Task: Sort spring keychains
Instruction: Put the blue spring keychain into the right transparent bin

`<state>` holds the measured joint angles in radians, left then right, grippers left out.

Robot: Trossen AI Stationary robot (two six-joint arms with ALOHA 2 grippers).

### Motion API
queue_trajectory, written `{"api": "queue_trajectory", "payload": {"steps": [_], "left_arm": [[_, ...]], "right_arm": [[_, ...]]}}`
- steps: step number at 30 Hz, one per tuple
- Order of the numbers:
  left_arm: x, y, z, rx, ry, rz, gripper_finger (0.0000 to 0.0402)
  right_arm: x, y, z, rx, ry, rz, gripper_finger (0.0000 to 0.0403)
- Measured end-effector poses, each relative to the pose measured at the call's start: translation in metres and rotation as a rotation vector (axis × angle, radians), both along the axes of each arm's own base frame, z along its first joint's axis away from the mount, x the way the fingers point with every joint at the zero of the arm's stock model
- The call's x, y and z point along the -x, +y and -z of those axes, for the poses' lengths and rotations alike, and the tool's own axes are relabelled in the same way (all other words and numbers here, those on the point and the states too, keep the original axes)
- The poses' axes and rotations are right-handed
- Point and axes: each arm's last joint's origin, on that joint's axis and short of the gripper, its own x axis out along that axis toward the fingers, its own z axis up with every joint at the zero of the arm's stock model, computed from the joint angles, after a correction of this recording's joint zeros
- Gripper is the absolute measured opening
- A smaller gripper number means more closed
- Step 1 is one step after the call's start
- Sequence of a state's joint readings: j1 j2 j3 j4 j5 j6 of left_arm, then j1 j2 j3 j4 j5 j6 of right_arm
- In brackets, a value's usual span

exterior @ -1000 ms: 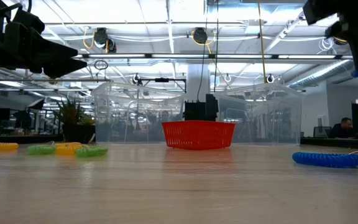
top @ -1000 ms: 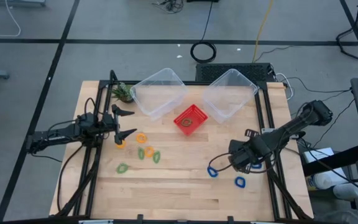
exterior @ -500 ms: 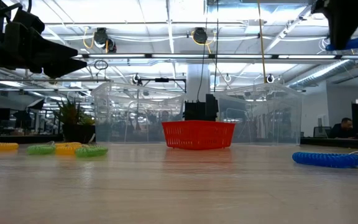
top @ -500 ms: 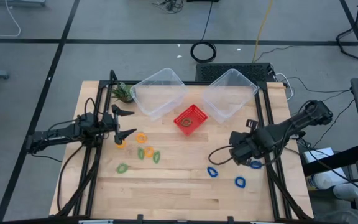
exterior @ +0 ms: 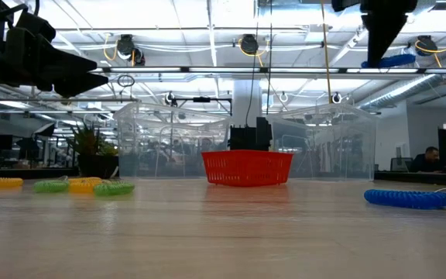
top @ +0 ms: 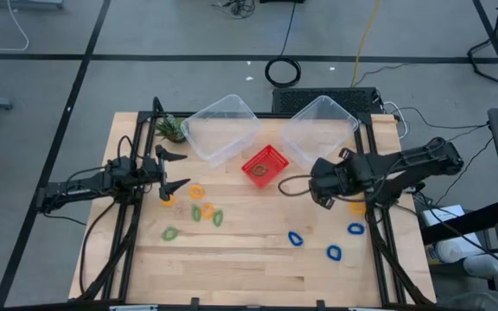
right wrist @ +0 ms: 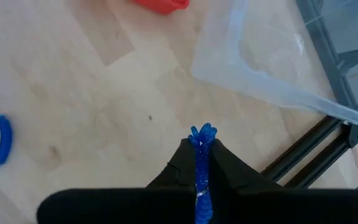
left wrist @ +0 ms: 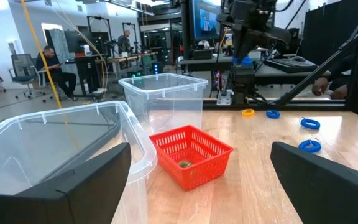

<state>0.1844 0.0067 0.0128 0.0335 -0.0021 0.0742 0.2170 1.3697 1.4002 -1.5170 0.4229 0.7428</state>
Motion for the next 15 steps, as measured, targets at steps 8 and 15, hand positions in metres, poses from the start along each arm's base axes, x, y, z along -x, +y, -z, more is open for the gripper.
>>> {"api": "queue_trajectory", "payload": {"steps": [8, 15], "left_arm": [[0.0, 0.0, 0.0, 0.0, 0.0, 0.0, 0.0395], [0.0, 0.0, 0.0, 0.0, 0.0, 0.0, 0.0395]], "right_arm": [[-0.011, -0.027, -0.001, 0.019, -0.066, 0.08, 0.0], [-0.018, -0.057, -0.002, 0.052, -0.131, 0.16, 0.0]]}}
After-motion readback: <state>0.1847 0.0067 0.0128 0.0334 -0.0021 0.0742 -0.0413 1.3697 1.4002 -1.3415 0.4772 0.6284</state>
